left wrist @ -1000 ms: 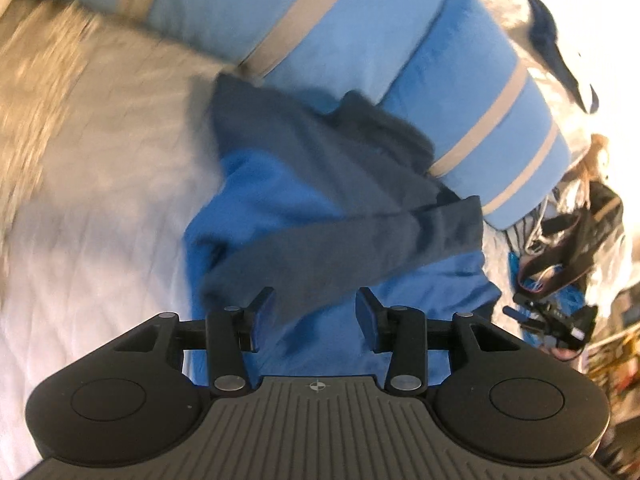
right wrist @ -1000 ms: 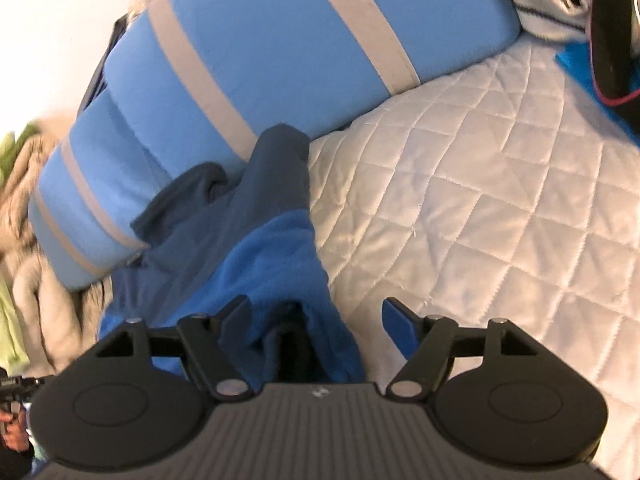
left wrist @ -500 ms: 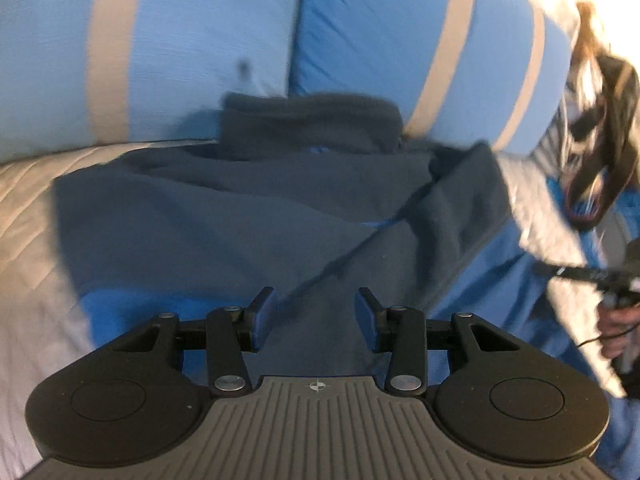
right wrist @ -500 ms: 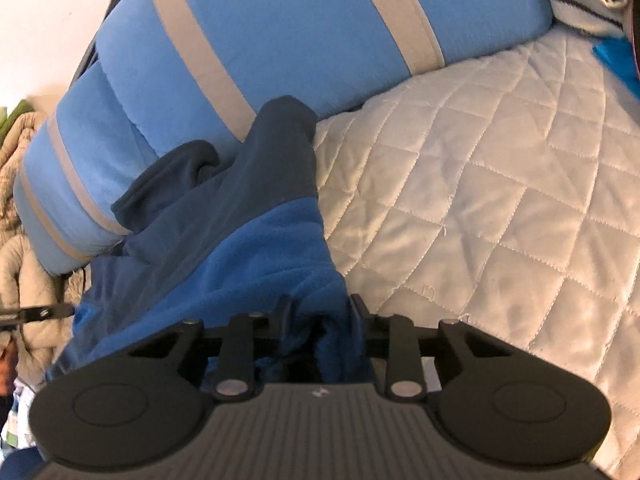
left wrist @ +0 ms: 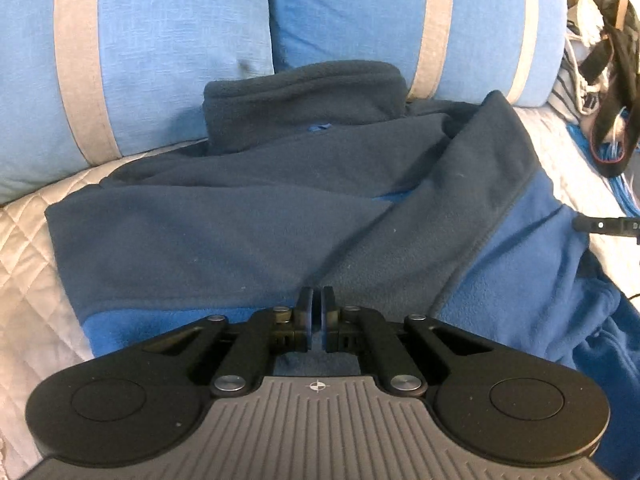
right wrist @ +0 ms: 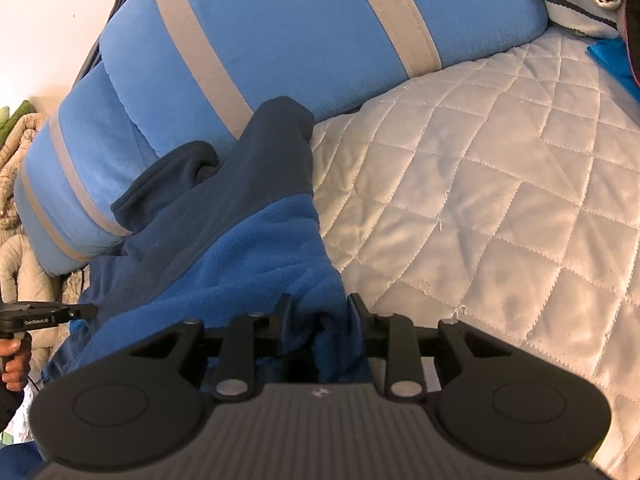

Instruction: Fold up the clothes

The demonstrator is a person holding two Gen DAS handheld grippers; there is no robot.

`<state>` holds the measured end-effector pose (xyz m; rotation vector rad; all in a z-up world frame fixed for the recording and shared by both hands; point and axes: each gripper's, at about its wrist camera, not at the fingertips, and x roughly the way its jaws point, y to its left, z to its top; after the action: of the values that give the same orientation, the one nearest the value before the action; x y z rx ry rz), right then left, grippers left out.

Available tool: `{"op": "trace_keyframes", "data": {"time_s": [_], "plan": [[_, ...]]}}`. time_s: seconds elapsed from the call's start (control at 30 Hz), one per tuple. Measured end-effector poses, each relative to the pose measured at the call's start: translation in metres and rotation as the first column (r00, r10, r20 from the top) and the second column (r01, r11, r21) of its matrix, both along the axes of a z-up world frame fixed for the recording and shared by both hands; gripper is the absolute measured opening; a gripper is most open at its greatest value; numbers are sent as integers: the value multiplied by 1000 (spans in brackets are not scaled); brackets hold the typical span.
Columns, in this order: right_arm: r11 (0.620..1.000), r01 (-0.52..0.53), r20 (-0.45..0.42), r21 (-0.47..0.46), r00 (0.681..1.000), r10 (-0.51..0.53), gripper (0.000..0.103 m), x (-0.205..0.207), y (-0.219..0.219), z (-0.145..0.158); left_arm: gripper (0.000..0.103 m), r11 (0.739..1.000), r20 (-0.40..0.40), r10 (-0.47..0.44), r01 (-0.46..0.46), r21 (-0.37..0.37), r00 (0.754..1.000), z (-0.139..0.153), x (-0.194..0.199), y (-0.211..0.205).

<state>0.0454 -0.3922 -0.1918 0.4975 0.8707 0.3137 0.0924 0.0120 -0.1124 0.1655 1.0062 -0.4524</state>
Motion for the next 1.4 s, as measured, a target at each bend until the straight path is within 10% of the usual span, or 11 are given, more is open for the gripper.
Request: {"op": "trace_keyframes", "data": {"time_s": [0.2,0.37,0.53,0.67,0.8,1.07,1.4], "plan": [[1000,-17,9,-23,1000,17,30,-3,-1,3,9,996,-25,-14,16,87,1000,6,1,-14],[999,-30,29,-33,999,31,30,-8,-3,4,38,998,-2,17,-17,55,1000,31,-4,-16],[997,-52,59,-64,997,56,31,-17,-2,8,40,999,28,52,-51,-12,998,61,0,-31],[991,-79,94,-104,992,89,56,-21,-3,15,53,996,47,57,-54,-64,997,79,12,-58],[994,-75,150,-78,985,86,59,-19,-11,21,57,995,60,31,-25,-96,998,89,28,-92],[987,-56,112,149,993,39,27,-3,-28,-8,57,986,121,-41,60,-158,992,73,57,-174],[987,-58,142,151,989,36,18,-15,-29,-13,57,965,194,-100,143,-219,976,20,94,-243]]}}
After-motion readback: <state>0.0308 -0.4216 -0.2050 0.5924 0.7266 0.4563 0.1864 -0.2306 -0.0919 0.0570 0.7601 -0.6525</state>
